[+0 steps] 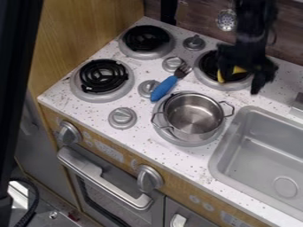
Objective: Moved the yellow object from the upper right burner and place it beside the blue fork
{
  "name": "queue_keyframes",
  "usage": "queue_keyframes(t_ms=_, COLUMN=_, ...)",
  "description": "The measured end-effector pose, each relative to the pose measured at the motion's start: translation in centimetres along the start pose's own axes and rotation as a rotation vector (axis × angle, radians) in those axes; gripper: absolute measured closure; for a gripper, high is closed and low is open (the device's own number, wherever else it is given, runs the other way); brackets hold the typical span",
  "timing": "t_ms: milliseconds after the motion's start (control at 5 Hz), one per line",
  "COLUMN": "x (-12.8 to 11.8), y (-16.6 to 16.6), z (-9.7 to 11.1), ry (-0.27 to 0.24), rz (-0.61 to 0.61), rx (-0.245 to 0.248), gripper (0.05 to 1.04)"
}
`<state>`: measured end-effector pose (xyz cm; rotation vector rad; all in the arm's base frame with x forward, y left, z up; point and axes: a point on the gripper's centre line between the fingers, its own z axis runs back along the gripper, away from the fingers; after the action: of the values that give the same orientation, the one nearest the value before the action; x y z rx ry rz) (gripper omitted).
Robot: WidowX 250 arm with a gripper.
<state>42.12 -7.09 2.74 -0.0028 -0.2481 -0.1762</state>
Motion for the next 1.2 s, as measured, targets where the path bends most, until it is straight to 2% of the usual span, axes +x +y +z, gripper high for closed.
queue_keyframes(t_ms=200, x=2.6, y=0.7, z=-0.2, ry=-0.182, rz=-0.076, rx=0.045, gripper=0.085)
queue_keyframes(t_ms=400, x=2.5, y=1.8, z=-1.0, ry=-0.225, rz=-0.050, rx=0.086, gripper=0.085)
queue_keyframes(t_ms=800, x=1.9, y=3.8, z=-3.0, ry=-0.286, rz=0.030, rx=0.099, gripper=0.085)
queue_keyframes(t_ms=1000, x=1.6, y=4.6, z=-4.6, ry=-0.250, rz=0.054, rx=0.106, gripper=0.085)
queue_keyframes(t_ms=1200, x=2.6, y=5.6, z=-5.4, ry=-0.243, rz=0.089, rx=0.125, gripper=0.085)
